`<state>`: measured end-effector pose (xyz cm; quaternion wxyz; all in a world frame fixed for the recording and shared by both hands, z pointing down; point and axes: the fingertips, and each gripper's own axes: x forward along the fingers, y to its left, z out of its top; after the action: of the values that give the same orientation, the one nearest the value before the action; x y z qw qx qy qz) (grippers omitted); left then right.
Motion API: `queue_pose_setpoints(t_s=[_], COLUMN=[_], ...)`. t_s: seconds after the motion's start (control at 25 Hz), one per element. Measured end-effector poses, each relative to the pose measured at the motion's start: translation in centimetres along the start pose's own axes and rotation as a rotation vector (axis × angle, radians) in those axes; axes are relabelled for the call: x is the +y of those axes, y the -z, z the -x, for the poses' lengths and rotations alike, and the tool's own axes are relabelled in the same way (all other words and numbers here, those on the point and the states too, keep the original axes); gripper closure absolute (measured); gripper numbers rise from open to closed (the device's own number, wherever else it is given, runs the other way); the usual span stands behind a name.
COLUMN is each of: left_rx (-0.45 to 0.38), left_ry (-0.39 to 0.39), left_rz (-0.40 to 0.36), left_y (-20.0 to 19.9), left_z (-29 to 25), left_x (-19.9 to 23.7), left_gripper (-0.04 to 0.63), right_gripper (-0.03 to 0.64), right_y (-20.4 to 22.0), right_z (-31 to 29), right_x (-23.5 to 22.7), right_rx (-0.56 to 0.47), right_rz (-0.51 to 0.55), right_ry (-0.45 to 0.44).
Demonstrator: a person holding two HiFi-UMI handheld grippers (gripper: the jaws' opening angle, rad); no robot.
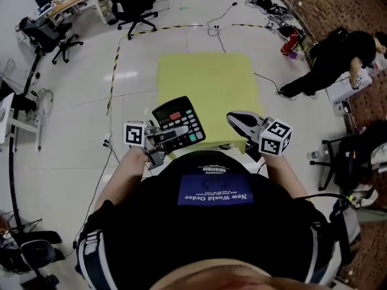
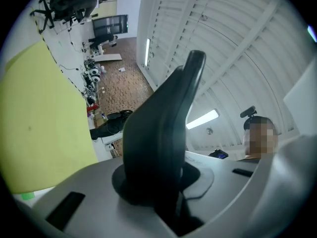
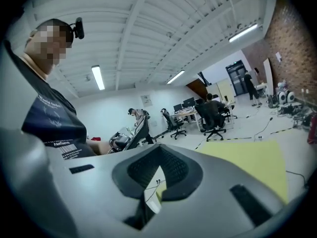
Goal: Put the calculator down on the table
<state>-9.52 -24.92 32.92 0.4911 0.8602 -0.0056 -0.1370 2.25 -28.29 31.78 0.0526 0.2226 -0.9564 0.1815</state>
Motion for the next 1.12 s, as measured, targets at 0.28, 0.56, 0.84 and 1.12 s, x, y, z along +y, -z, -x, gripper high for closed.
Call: queue_pose_setpoints(t_s=[0.28, 0.56, 0.84, 1.12], left_rx=[0.026, -0.044, -0.053, -0.007], left_ry=[0.001, 0.016, -0.038, -0.079], left_rz=[0.024, -0.021, -0.037, -0.044], left_y=[-0.2, -0.6, -0.5, -0.1], left_z=[0.1, -0.4, -0.5, -0.6], left_x=[2.0, -0.7, -0.9, 0.2], left_gripper=[0.508, 0.508, 0.508, 0.508], right_gripper=[0.629, 0.629, 0.629, 0.629], right_y=[0.0, -3.6, -2.8, -2.4], right_z=[-0.7, -1.0, -1.1, -1.6], right_x=[-1.3, 0.1, -0.1, -0.2], right_rx=[0.0, -0.049, -0.032, -0.027], right_rz=[-0.009, 0.076, 0.081, 0.046], right_ry=[0.004, -0.081, -0.109, -0.1])
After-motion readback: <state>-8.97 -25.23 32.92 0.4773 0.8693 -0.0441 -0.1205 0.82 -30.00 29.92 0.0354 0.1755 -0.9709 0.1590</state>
